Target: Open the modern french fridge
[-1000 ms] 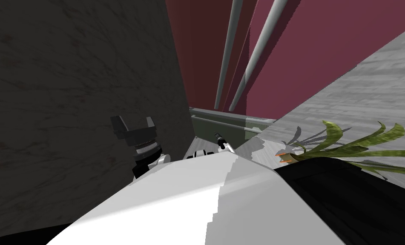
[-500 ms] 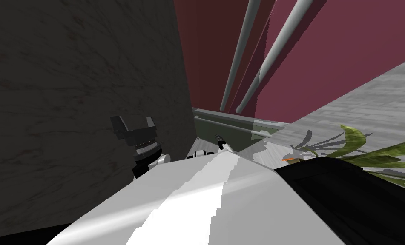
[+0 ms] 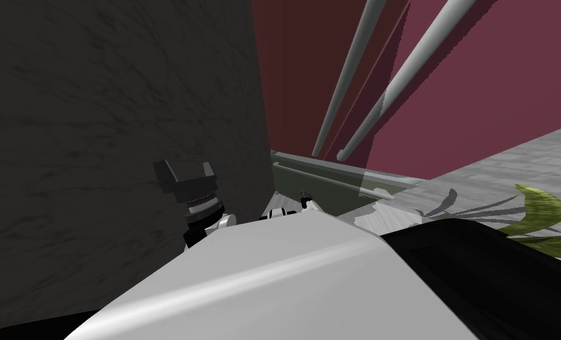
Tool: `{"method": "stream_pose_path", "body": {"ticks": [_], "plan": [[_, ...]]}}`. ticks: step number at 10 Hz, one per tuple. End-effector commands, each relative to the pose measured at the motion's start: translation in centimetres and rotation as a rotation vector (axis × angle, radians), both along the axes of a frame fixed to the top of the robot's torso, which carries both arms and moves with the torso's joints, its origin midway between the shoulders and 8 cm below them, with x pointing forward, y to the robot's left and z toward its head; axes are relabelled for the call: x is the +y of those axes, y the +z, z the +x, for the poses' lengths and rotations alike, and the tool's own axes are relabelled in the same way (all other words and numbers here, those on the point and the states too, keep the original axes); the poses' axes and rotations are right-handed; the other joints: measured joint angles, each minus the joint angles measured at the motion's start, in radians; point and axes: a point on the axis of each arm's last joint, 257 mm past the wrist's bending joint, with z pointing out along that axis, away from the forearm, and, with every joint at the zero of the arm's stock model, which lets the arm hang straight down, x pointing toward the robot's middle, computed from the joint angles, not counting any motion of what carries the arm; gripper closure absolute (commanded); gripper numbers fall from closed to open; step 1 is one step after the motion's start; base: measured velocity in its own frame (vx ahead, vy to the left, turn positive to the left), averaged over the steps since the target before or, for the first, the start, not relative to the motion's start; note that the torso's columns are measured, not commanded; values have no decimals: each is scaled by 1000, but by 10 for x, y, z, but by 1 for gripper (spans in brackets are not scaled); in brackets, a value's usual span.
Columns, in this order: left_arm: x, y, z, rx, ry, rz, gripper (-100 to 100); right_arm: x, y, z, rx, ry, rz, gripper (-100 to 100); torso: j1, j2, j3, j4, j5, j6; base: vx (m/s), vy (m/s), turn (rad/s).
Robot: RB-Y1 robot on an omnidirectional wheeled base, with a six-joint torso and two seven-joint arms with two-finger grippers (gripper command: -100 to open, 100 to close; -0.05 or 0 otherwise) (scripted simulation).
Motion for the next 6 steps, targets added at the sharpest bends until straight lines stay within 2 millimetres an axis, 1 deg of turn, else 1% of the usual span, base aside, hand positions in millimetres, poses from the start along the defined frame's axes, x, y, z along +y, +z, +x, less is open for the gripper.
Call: {"method": "stream_pose_path", "body": {"ticks": [1,4,6], "plan": [[0,0,0,0,0,0,0,-6,-7,-7,29,-19,-25,-100,1,2,1,1,0,0,-5,2,-17],[0,0,0,0,0,0,0,-6,-7,-7,29,-19,-25,-100,1,0,0,0,0,0,-4,1,-14],[0,0,0,0,0,0,0,-6,-7,-7,29,-19,-25,-100,1,-1,0,0,0,0,9,-3,20]]}}
